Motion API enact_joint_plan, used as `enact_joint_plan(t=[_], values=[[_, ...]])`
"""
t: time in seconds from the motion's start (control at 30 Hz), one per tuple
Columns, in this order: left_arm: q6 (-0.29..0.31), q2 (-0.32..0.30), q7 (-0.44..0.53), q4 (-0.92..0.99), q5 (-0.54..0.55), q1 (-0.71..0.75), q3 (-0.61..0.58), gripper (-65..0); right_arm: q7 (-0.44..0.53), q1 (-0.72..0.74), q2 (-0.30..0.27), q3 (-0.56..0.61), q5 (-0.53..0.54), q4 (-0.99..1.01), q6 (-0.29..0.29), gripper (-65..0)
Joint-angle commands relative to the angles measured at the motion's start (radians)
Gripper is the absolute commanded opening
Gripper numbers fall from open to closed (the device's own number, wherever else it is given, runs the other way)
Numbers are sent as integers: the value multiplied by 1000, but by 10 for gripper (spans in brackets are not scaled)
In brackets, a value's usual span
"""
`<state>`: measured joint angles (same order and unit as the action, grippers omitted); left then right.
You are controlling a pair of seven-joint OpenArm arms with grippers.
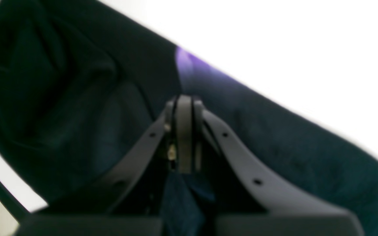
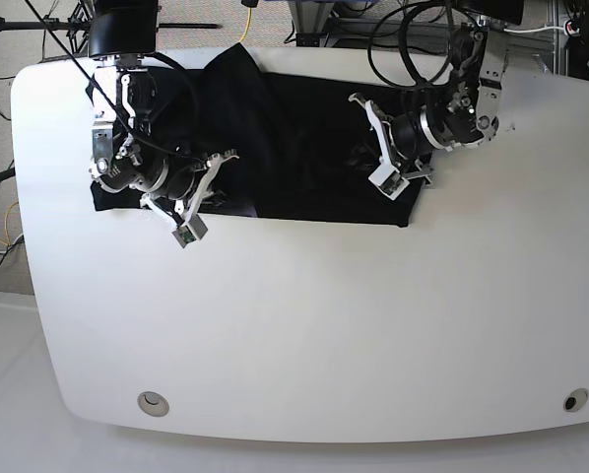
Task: Fold the T-shirt properly
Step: 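Lower the folded end onto the shirt with the left gripper, then release the shirt with the right gripper and move it back along the fold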
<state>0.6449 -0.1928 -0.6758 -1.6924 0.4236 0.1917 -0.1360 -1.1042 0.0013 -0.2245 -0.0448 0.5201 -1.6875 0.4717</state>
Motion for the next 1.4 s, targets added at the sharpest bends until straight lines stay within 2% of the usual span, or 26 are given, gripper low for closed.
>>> enact_joint_plan(t=[0.0, 0.13, 0.37, 0.5, 0.7, 0.77, 0.83, 1.03, 1.1, 1.17, 1.3, 1.37], values=[[20, -11, 18, -27, 29, 2, -1, -650, 22, 28, -8, -4, 34, -4, 17, -650], [53, -18, 38, -22, 34, 14, -4, -650, 22, 37, -8, -7, 54, 9, 36, -650], [53, -19, 51, -43, 28, 22, -4, -650, 10, 41, -13, -18, 69, -9, 54, -650], [53, -28, 60, -71, 31, 19, -2, -650, -4, 48, -27, -43, 95, -54, 49, -622], [53, -26, 92, -61, 22, 18, -4, -631, -13, 50, -30, -61, 92, -98, 49, -476], [53, -26, 96, -34, -12, 11, -5, -603, -12, 56, -44, -51, 82, -109, 42, -378], [53, -28, 112, -25, -35, 11, -7, -595, -5, 54, -46, -46, 81, -108, 38, -365], [53, -26, 137, -5, -92, 5, -19, -583, 19, 39, -46, -23, 80, -95, 31, -378], [53, -26, 141, -3, -133, 2, -41, -596, 29, 33, -50, -12, 81, -78, 37, -402], [53, -26, 131, 2, -125, -4, -53, -604, 37, 26, -50, -2, 79, -77, 38, -453], [53, -24, 98, 11, -107, -20, -55, -616, 49, 15, -50, -2, 84, -77, 34, -601], [53, -24, 88, 11, -98, -27, -52, -616, 53, 7, -47, -2, 84, -78, 31, -634]])
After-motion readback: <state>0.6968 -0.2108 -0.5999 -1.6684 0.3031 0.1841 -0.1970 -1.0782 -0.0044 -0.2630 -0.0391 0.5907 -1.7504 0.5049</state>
